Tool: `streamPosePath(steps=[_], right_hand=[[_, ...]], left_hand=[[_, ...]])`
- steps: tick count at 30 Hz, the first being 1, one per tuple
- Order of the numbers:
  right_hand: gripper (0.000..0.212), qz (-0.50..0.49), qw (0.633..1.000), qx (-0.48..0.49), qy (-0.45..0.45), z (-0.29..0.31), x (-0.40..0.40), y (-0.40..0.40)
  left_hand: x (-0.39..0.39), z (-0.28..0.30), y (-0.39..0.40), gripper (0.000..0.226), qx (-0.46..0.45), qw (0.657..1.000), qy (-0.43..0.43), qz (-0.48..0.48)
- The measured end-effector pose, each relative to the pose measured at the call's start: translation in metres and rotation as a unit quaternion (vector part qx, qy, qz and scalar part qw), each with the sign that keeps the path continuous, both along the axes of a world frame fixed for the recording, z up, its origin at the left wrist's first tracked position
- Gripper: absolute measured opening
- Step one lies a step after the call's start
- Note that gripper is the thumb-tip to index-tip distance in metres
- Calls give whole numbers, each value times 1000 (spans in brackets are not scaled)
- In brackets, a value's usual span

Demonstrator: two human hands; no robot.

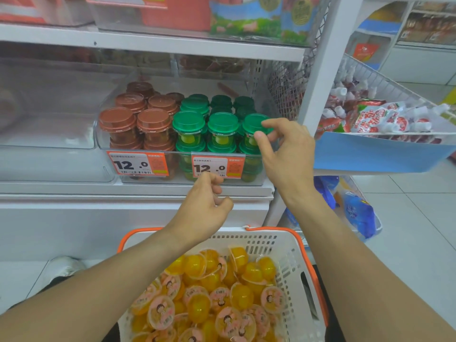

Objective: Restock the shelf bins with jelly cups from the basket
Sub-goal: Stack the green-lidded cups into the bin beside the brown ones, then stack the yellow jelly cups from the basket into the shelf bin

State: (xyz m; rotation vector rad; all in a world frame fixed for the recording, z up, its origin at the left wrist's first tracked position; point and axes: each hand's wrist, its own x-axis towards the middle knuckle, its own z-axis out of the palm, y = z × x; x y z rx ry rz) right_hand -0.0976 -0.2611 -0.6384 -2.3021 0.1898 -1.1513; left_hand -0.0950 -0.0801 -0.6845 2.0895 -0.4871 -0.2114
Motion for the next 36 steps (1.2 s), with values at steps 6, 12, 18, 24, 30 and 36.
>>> streamPosePath(steps=[6, 12, 18, 24, 30, 36], right_hand=[[18, 18, 998, 45, -49, 0, -11, 8], [4, 91, 987, 54, 123, -40, -53, -12], [36, 87, 771, -128, 618, -120, -93, -39], [40, -16, 783, -113, 611, -163, -96, -52], [49, -134, 796, -105, 580, -182, -86, -42], [51, -153, 796, -126, 572, -193, -90, -38]], left_hand=[[-16, -15, -17, 36, -11, 1000, -5, 15], [-18, -65, 5, 28, 118, 993, -15, 10], [-21, -113, 76, 33, 389, 914, 1, 118], [-70, -156, 153, 37, 473, 851, -20, 226], [-89, -196, 202, 23, 408, 875, 35, 259], [-73, -205, 217, 22, 387, 893, 18, 230]])
